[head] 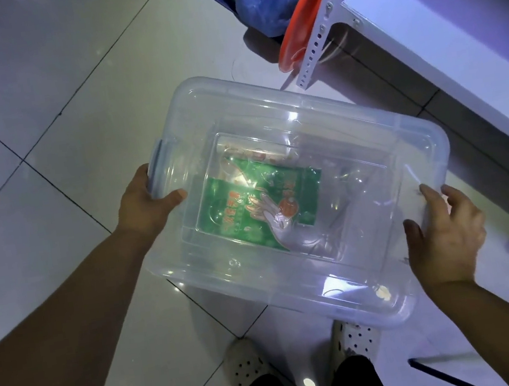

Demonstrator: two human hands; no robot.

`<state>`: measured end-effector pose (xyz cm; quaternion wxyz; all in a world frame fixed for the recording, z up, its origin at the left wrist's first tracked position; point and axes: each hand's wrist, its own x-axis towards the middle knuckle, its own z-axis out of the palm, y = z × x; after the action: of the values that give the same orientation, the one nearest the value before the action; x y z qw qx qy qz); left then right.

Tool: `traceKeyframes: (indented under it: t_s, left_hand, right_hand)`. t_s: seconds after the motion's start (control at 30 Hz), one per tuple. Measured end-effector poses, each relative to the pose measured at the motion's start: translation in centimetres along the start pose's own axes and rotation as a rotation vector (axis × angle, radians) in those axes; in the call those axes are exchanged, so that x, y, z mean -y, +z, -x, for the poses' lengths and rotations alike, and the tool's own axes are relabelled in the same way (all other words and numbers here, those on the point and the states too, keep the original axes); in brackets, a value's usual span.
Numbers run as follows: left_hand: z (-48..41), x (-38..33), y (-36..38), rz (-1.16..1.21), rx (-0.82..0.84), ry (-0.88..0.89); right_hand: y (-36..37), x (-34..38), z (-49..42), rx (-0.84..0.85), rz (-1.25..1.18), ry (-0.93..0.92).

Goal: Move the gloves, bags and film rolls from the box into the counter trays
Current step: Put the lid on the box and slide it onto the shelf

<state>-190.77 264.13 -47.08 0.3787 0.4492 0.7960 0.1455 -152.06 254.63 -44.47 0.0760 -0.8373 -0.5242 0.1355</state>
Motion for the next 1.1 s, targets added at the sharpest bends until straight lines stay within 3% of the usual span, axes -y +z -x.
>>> traceKeyframes:
  t_s: [0.1, 0.2, 0.3, 0.47, 0.67, 0.9, 1.1]
  left_hand:
    - [0.7, -0.5, 0.6, -0.018, -0.103, 0.05]
    - [1.2, -0.9, 0.9, -0.01, -0.139, 0.058]
    - [1.2, -1.4, 0.5, 0.075, -0.036, -0.091]
    - [3.1, -2.6, -1.1, 0.23, 0.037, -0.323]
    - [9.2, -5.2, -3.3, 0.318, 0.043, -0.43]
    - [14.3, -13.0, -5.8, 0.29, 0.12, -0.335]
    - [14.7, -24.0, -6.9, 0.164, 0.204, 0.01]
  right_hand:
    - [0.4, -1.2, 0.3, 0.016, -0.094, -0.014]
    - [0.9, -0.8, 0.4, 0.138, -0.459, 0.378]
    - [0.2, -0.7, 0.0, 0.29, -0.617, 0.648]
    - [-3.7, -2.1, -0.7, 0.431, -0.642, 0.627]
    - [-10.5, -4.7, 1.1, 0.568, -0.82, 0.65]
    - [-20.9, -8.1, 2.9, 0.645, -1.034, 0.616]
    - [-27.5, -10.4, 5.0, 0.439, -1.262, 0.763]
